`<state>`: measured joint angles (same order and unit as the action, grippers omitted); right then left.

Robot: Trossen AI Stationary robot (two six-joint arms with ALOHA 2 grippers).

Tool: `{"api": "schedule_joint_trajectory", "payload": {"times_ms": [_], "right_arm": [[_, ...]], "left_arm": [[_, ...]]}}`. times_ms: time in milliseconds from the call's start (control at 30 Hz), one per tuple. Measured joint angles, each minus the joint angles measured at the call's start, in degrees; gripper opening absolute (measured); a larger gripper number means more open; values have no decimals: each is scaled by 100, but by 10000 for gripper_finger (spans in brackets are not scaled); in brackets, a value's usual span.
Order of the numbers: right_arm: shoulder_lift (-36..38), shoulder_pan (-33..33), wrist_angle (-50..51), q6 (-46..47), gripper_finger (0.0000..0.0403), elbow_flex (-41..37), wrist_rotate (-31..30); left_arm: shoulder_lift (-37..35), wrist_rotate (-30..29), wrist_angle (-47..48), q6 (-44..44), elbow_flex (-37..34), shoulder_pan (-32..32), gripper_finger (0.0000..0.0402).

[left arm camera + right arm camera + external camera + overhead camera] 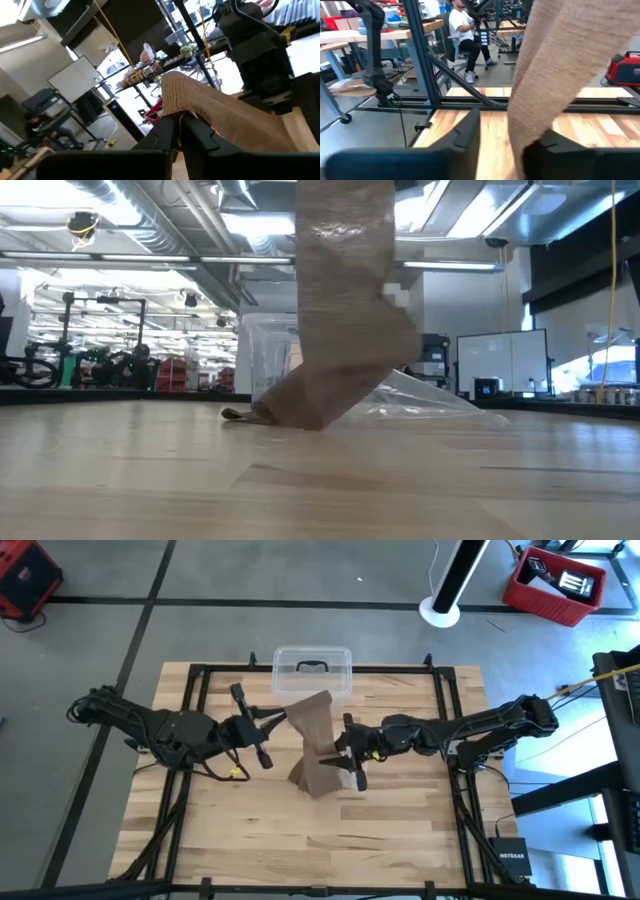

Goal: Roll bandage
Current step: Roll the brown bandage

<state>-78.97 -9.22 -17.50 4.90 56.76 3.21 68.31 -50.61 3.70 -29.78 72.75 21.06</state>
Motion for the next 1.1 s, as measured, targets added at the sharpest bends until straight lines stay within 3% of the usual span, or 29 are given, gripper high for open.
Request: {"api": "schedule_joint_trajectory", "payload": {"times_ms": [200,400,733,1100], "right_arm": [[-1,-8,-212,-103,205,-1,-265],[0,-8,-362,-315,251,-1,-304],[328,-14,-127,-830,253,431,190],[596,-12,1266,-922,252,688,-389]], "left_arm": [[35,645,-37,636,2,-103,15],[39,1274,-113,661,9,-116,15],[-83,1305,-334,474,9,43,15],[-81,1295,-101,361,11,31,15]]}}
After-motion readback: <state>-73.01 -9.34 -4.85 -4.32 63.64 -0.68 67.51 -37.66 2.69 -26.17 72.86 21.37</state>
